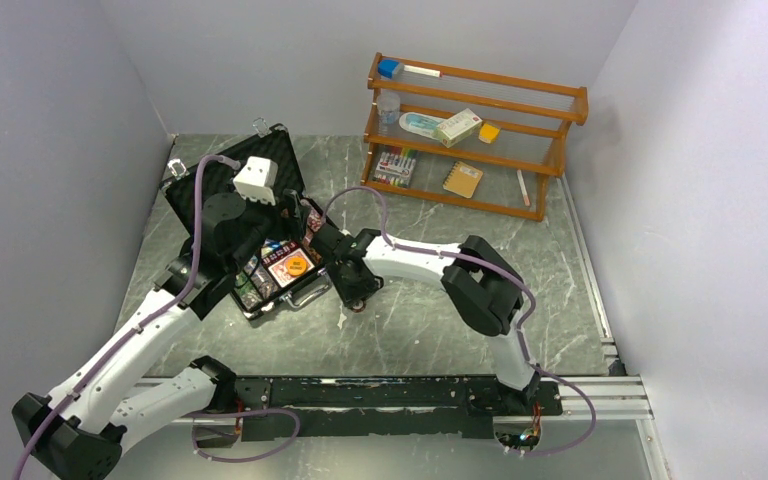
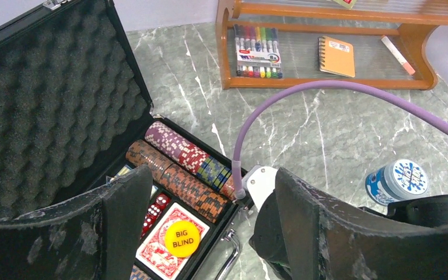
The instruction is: Pack up texas hold em set
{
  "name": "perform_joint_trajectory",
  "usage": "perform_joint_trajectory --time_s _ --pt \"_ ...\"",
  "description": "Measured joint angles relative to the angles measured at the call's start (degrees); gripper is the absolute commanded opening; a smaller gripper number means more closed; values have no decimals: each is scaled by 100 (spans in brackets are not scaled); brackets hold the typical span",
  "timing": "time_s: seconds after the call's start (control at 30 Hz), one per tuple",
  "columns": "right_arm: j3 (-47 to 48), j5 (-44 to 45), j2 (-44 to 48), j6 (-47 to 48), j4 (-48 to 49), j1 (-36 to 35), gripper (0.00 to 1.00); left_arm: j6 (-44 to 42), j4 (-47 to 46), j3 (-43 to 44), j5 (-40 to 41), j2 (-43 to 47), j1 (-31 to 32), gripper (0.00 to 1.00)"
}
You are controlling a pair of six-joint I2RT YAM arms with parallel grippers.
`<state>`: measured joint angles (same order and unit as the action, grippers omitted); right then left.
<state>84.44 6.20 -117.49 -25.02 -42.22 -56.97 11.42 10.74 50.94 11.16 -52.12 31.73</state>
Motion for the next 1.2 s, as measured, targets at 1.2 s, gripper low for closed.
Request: perform_joint_trajectory --time_s 1.2 --pt "-2540 -2433 3145 -2813 3923 2199 29 1823 -1729 -1349 -2302 -1281 146 78"
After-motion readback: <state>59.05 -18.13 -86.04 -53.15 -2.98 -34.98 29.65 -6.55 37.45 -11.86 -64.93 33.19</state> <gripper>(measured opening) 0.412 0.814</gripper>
